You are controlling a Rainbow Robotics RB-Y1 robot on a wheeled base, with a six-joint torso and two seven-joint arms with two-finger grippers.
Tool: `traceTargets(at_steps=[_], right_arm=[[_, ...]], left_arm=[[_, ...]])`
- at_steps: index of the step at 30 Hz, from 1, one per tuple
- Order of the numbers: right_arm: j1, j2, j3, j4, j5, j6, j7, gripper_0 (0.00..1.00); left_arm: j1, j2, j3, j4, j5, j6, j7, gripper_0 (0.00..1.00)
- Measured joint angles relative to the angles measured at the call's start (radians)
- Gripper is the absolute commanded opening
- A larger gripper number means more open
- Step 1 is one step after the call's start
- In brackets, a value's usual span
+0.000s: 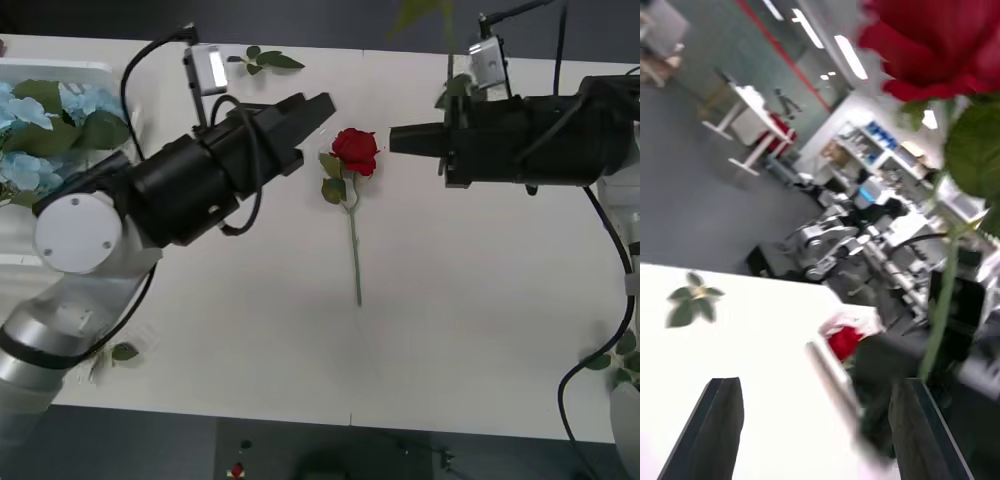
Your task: Put the red flowers into the right box and the blue flowers into the left box
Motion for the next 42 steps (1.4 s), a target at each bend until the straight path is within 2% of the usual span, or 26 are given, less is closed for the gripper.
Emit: traceTargets(at_steps=[5, 10, 15, 20, 23, 28, 31, 37, 42], right_arm=[[0.0, -0.084, -0.05, 0.0, 0.088, 0.0, -0.129, 0.0], [-0.004, -0.243, -0.068, 0.0, 0.197, 0.0, -0.271, 0.0], [-0.009, -0.407, -0.067, 0.0, 0.302, 0.0, -0.521, 0.0], [-0.01, -0.523, -0.066, 0.0, 0.472, 0.017, -0.672, 0.0], [-0.01, -0.574, -0.058, 0.0, 0.594, 0.044, -0.741, 0.0], [-0.011, -0.664, 0.03, 0.043, 0.731, 0.044, -0.822, 0.0], [-0.014, -0.701, 0.096, 0.106, 0.84, 0.007, -0.822, 0.0], [-0.018, -0.708, 0.134, 0.2, 1.009, -0.018, -0.822, 0.0], [-0.018, -0.708, 0.134, 0.26, 1.088, -0.068, -0.822, 0.0]], left_arm=[[0.035, 0.117, 0.02, 0.033, 0.0, 0.002, 0.0, 0.56], [-0.009, 0.165, 0.02, 0.182, 0.0, 0.073, 0.0, 0.56], [-0.126, 0.146, 0.018, 0.417, -0.045, 0.173, 0.0, 0.56], [-0.285, 0.062, 0.018, 0.662, -0.104, 0.247, 0.0, 0.57], [-0.359, 0.001, 0.018, 0.749, -0.184, 0.258, 0.005, 0.57], [-0.422, -0.085, 0.017, 0.775, -0.388, 0.258, 0.227, 0.57], [-0.444, -0.124, 0.005, 0.775, -0.579, 0.258, 0.381, 0.57], [-0.492, -0.138, -0.149, 0.775, -0.761, 0.26, 0.584, 0.57], [-0.554, -0.14, -0.252, 0.775, -0.898, 0.412, 0.83, 0.57]])
